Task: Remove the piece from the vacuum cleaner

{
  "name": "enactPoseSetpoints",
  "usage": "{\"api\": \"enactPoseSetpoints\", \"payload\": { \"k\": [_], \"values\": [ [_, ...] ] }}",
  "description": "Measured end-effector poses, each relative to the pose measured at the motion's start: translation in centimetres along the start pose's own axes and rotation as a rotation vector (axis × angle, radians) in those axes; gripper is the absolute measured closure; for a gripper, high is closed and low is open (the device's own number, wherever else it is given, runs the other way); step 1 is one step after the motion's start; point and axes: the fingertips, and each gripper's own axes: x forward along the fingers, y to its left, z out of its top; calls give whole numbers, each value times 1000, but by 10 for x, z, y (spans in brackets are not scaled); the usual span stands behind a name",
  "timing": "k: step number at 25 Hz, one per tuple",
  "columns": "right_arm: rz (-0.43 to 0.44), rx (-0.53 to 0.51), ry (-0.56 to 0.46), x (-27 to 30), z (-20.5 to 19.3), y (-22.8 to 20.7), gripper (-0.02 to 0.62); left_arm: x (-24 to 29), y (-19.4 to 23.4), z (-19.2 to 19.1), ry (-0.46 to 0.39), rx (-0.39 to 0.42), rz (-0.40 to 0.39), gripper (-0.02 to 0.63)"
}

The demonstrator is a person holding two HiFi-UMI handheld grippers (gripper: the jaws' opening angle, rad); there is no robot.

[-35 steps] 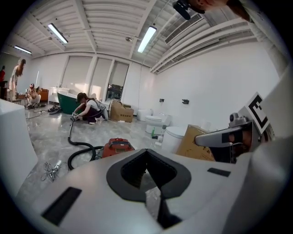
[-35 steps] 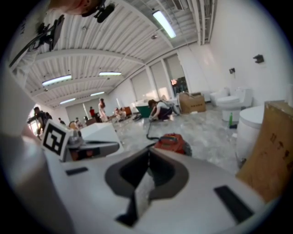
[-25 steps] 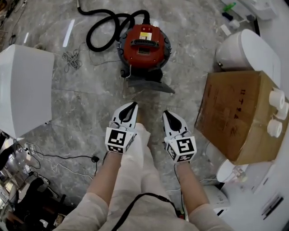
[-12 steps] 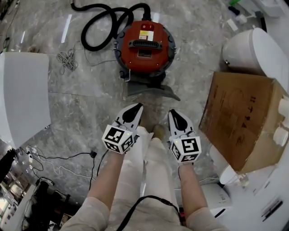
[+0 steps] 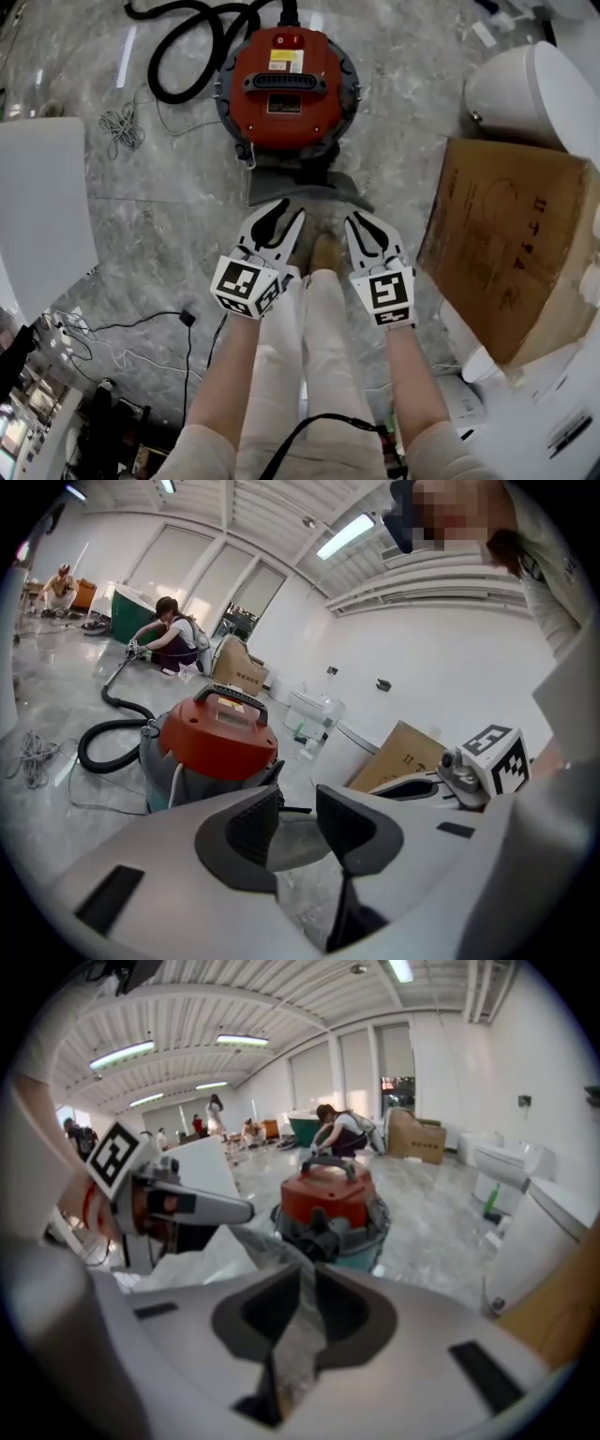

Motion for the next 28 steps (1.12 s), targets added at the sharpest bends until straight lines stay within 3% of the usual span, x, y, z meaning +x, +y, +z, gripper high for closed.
{"api": "enactPoseSetpoints", "payload": {
  "k": [6, 9, 12, 17, 22, 28],
  "values": [
    [56, -109, 67, 23, -1, -3, 496, 9, 3, -2, 38, 85, -1, 415],
    [95, -198, 113, 35, -3, -1, 460, 12, 6, -5, 92, 195, 15, 378],
    [121, -251, 140, 47, -3, -4, 432, 19, 6, -13, 165, 322, 8, 249],
    [180, -298, 197, 61, -11, -5, 397, 27, 14, -30, 284, 508, 18, 221],
    [223, -347, 232, 70, -20, -3, 373, 33, 24, -34, 336, 552, 45, 221],
    [249, -417, 261, 85, -27, 2, 373, 38, 37, -53, 394, 534, 73, 221]
  ]
}}
